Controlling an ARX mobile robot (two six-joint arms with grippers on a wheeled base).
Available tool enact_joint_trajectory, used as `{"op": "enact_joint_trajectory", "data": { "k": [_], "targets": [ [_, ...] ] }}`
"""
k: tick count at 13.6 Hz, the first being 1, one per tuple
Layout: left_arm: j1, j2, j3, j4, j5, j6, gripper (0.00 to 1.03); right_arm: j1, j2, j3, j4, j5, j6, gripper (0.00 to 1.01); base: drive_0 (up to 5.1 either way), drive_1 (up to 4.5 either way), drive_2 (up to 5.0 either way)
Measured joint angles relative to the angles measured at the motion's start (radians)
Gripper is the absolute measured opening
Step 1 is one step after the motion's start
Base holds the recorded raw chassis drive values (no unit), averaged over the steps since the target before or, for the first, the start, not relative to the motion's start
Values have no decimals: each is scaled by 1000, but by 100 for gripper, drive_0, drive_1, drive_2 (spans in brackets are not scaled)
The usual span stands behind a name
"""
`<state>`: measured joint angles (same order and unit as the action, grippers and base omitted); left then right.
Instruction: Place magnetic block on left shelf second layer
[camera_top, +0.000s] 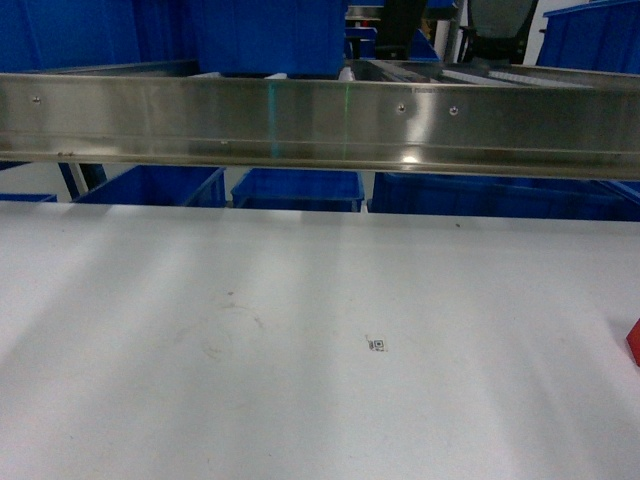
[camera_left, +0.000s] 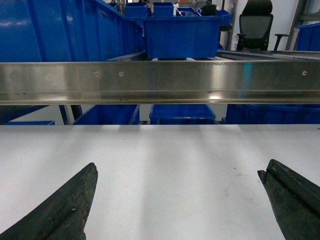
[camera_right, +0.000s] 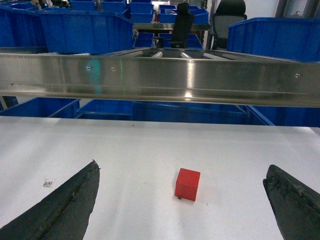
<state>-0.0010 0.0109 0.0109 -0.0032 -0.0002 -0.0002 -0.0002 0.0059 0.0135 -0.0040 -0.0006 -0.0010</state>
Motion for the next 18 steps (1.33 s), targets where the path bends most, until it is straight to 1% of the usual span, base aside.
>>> {"op": "enact_joint_trajectory", "data": {
  "k": [17, 18],
  "targets": [
    [0, 0, 0, 0, 0, 0, 98, 0, 0, 0, 0, 0, 0, 98, 0, 0, 0],
    [0, 0, 0, 0, 0, 0, 98, 7, 0, 0, -10, 9, 2, 98, 0, 0, 0]
  ]
}}
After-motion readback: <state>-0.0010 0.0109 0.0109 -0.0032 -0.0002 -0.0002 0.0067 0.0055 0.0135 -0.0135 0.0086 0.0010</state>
